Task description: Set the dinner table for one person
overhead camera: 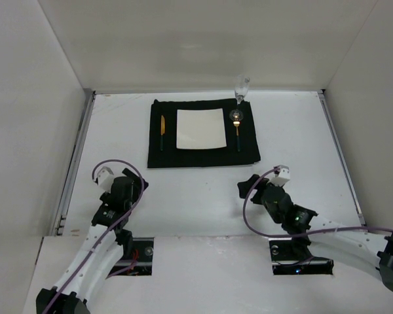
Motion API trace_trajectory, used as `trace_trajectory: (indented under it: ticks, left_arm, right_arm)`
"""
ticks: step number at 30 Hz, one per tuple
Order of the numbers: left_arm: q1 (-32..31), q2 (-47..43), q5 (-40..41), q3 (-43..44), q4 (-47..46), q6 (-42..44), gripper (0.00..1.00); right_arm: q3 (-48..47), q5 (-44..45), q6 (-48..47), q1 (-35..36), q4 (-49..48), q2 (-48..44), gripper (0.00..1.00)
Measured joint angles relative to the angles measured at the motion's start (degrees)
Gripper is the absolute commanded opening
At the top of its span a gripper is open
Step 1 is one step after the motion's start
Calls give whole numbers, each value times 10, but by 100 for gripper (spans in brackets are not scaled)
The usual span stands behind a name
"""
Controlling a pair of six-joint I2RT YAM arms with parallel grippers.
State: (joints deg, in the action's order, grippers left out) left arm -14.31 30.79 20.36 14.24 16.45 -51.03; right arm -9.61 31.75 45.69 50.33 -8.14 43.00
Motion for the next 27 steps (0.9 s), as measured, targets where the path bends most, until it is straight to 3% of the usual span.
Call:
trace_trajectory:
  ticks: [11,27]
  left_arm:
    - [-30,-9,-3,-56,-76,-11,100]
    - [-29,-6,-4,-56,-82,-11,100]
  right_arm:
    - [-5,13,2,8,2,35,100]
    - [11,24,7,11,2,-59,100]
